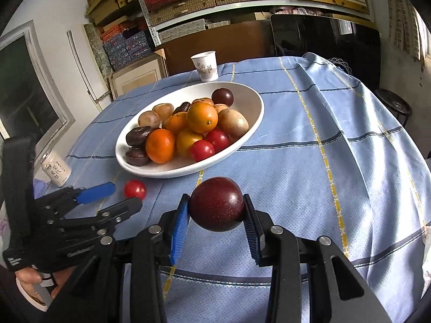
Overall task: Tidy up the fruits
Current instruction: 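Grasp the last red tomato with the left tool while the right tool holds the plum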
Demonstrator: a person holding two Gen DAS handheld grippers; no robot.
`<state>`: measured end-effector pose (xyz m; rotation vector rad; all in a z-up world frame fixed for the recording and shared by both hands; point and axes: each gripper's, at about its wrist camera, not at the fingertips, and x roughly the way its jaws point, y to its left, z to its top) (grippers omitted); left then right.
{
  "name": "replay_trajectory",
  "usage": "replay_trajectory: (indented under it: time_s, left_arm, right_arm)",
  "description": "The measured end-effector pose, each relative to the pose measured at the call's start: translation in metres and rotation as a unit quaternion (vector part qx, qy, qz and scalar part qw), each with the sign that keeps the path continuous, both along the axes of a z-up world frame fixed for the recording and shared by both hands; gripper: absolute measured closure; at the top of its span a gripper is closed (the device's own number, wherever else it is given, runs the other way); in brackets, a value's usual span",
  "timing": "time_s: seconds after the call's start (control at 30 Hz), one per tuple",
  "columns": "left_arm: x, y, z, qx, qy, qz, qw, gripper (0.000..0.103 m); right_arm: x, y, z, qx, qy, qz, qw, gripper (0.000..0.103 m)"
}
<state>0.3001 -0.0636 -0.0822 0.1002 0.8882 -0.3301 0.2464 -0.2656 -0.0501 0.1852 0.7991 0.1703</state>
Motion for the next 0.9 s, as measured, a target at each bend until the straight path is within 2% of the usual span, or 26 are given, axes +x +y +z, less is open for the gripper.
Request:
replay_trajectory:
  time_s: [0.3,0.5,0.77,0.9]
  left_arm:
    - [0.002,-0.009,0.001,0.004,-0.010,0.000,0.9999,0.043]
    - [0.007,-0.013,-0.003,0.010,-0.002,0.003,0.9999,0.055]
    - [0.013,-0.012,-0.007,0.007,0.009,0.009,0.9999,0.061]
    - [0.014,-0.010,-0.007,0.004,0.011,0.013,0.9998,0.071]
  right_arm:
    - [-0.003,0.003,0.001,-0.002,0.001,0.007,1.000,0.064]
    - [-0.003,0.003,0.001,-0.002,0.001,0.008,1.000,0.064]
    - [-0.002,0.004,0.000,-0.005,0.003,0.008,1.000,0.064]
    - [-0.001,0.003,-0.001,-0.005,0.006,0.008,1.000,0.064]
